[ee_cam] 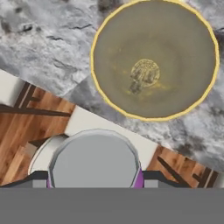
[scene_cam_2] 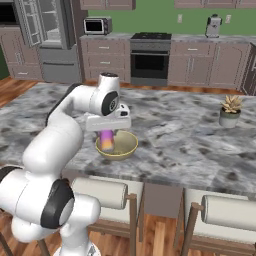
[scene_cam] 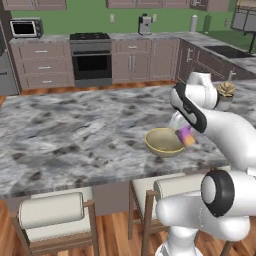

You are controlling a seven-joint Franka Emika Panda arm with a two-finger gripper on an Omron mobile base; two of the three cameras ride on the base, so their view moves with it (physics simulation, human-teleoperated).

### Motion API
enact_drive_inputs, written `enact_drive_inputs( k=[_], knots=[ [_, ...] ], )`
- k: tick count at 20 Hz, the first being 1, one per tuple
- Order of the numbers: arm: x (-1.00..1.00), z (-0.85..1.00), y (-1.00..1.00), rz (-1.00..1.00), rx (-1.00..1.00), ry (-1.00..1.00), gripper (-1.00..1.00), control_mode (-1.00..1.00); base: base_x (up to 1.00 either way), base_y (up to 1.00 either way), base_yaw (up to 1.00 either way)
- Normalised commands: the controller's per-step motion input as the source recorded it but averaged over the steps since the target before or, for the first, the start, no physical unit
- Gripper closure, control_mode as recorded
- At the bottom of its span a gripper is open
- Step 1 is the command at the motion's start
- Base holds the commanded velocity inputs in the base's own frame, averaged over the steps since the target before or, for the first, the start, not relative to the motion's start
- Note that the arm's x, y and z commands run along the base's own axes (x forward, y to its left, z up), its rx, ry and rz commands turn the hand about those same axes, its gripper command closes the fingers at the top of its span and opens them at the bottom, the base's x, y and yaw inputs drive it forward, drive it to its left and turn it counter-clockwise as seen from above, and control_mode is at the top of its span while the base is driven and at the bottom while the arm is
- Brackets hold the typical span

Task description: Open the fridge, grab two sodas, and place both sodas inside the bowl with ice on the dining counter.

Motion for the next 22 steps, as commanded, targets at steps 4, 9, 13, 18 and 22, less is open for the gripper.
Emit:
enact_drive_inputs(
  k=[4, 9, 13, 18, 22],
  knots=[
    [0.54, -0.39, 0.05, 0.09, -0.03, 0.15, 1.0, -1.0, 0.0, 0.0, 0.0],
    [0.47, -0.42, 0.0, 0.07, -0.04, 0.13, 1.0, -1.0, 0.0, 0.0, 0.0],
    [0.49, -0.25, 0.0, 0.06, 0.0, 0.08, 1.0, -1.0, 0.0, 0.0, 0.0],
    [0.44, -0.26, 0.0, 0.05, 0.0, 0.02, 1.0, -1.0, 0.0, 0.0, 0.0],
    [0.25, -0.29, 0.0, 0.07, 0.0, 0.0, 1.0, -1.0, 0.0, 0.0, 0.0]
  ],
)
